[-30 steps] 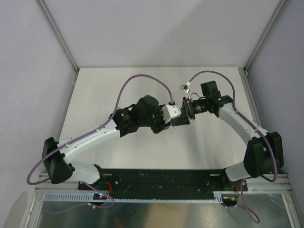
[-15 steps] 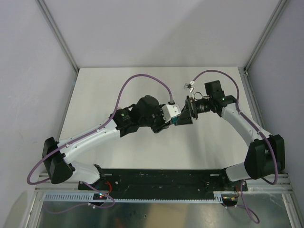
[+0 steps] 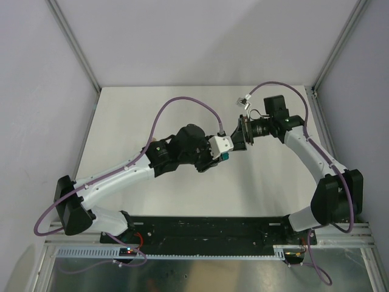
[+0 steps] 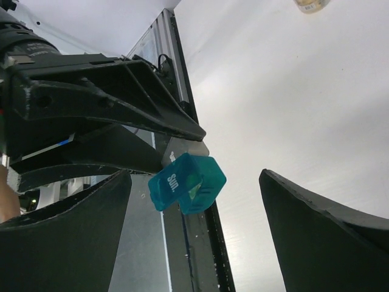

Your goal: Sort the pills into containers

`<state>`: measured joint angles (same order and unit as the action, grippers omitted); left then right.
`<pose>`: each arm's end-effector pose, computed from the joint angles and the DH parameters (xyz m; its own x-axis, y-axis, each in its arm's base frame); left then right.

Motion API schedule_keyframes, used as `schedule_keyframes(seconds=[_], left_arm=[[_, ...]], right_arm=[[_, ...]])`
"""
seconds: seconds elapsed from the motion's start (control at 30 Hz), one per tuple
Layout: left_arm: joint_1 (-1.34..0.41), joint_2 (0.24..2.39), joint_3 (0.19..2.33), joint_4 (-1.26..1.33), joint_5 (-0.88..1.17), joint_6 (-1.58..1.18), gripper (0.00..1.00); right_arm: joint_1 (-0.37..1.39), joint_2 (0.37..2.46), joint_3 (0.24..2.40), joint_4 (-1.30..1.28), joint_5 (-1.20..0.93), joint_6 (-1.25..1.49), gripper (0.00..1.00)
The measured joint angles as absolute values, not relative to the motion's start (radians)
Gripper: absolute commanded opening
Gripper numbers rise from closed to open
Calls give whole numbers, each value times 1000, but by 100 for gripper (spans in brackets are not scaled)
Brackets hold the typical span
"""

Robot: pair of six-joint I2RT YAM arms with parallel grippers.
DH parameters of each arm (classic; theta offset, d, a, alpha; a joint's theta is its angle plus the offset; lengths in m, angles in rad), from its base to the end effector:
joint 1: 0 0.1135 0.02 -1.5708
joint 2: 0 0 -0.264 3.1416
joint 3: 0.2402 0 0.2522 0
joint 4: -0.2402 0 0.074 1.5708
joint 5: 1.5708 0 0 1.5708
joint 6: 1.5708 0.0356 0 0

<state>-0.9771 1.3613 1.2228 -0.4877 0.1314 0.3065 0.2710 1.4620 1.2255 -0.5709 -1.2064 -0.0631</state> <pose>0.1665 -0.2550 0.3333 -0.0467 0.6039 -0.7957 0.9390 0.2983 0.1713 0.2835 0.1133 0.3142 -0.6495 -0.2038 -0.7326 -0.7603 0.1579 0.6301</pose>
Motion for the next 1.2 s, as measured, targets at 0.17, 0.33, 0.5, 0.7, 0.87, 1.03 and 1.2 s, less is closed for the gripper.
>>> schedule_keyframes(seconds=[0.17, 0.33, 0.5, 0.7, 0.87, 1.03, 1.2], left_arm=[[-978, 1361, 1223, -488, 123, 307, 0], [-979, 1362, 1223, -488, 111, 307, 0], [-980, 1362, 1223, -488, 106, 307, 0], [-980, 1361, 1223, -487, 100, 307, 0], [-980, 1361, 1223, -486, 97, 307, 0], [-980, 1361, 1223, -480, 91, 307, 0], [-980, 1361, 1223, -477, 84, 306, 0]], right_arm=[[284, 1499, 1225, -579, -1206, -60, 89], [313, 1531, 1225, -610, -1206, -73, 82], [333, 1541, 1225, -629, -1208, -86, 74], [337, 1542, 1225, -651, -1217, -108, 64], [337, 1542, 1225, -667, -1224, -117, 57], [337, 1542, 1225, -675, -1228, -127, 48], [336, 1542, 1225, -676, -1227, -131, 40]])
